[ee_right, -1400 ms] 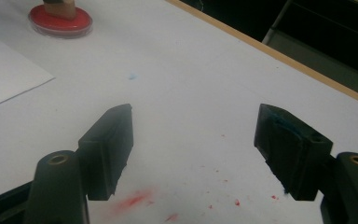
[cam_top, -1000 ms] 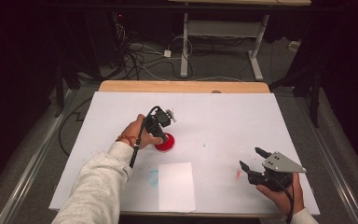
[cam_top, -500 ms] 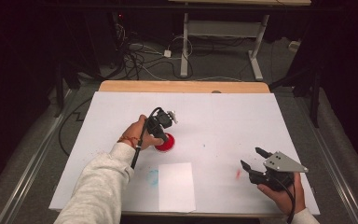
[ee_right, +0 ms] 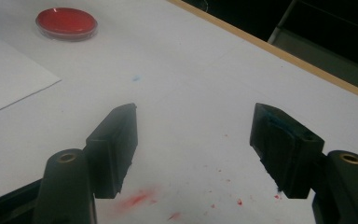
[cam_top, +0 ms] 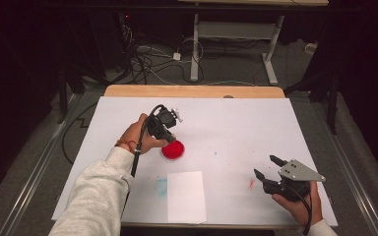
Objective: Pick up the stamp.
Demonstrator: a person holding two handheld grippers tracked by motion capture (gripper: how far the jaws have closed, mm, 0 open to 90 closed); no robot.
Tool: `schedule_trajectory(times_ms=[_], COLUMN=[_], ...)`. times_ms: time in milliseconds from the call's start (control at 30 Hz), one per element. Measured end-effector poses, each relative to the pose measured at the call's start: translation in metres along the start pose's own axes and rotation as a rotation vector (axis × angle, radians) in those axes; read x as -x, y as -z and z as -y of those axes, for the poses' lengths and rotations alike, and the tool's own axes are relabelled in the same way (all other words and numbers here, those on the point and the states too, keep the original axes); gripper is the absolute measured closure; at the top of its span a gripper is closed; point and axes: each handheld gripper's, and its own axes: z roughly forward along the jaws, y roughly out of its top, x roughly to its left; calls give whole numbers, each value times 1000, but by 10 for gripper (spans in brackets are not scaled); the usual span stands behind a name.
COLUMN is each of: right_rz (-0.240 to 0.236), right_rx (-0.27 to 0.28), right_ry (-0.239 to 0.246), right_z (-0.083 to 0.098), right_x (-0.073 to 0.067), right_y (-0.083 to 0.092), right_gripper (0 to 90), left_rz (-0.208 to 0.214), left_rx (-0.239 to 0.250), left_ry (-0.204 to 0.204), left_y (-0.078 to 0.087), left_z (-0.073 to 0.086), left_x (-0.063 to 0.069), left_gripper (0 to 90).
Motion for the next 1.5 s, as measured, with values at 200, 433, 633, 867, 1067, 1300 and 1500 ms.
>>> schedule_trajectory(times_ms=[200, 433, 633, 867, 1067, 1300, 1500], right_rz=[-7, -2, -1, -1, -3, -3, -4], right_rx=[-9, -18, -18, -22, -27, -27, -28], right_ry=[1, 2, 4, 8, 11, 18, 20], right_z=[1, 2, 2, 2, 2, 2, 2], right_x=[-1, -1, 0, -1, -1, -2, -3], right_y=[-1, -3, -3, -3, -4, -4, -5], right_gripper=[322, 321, 321, 321, 321, 318, 317], left_rz=[11, 30, 29, 43, 62, 76, 65], left_rx=[-8, -32, -52, -78, -77, -75, -85], left_ry=[-3, 23, 13, 3, 1, 17, 10], left_y=[0, -18, -31, -46, -50, -52, -54], left_z=[1, 3, 5, 5, 6, 6, 5], left_x=[3, 2, 1, 2, 1, -2, 0], left_gripper=[739, 739, 739, 739, 739, 740, 741])
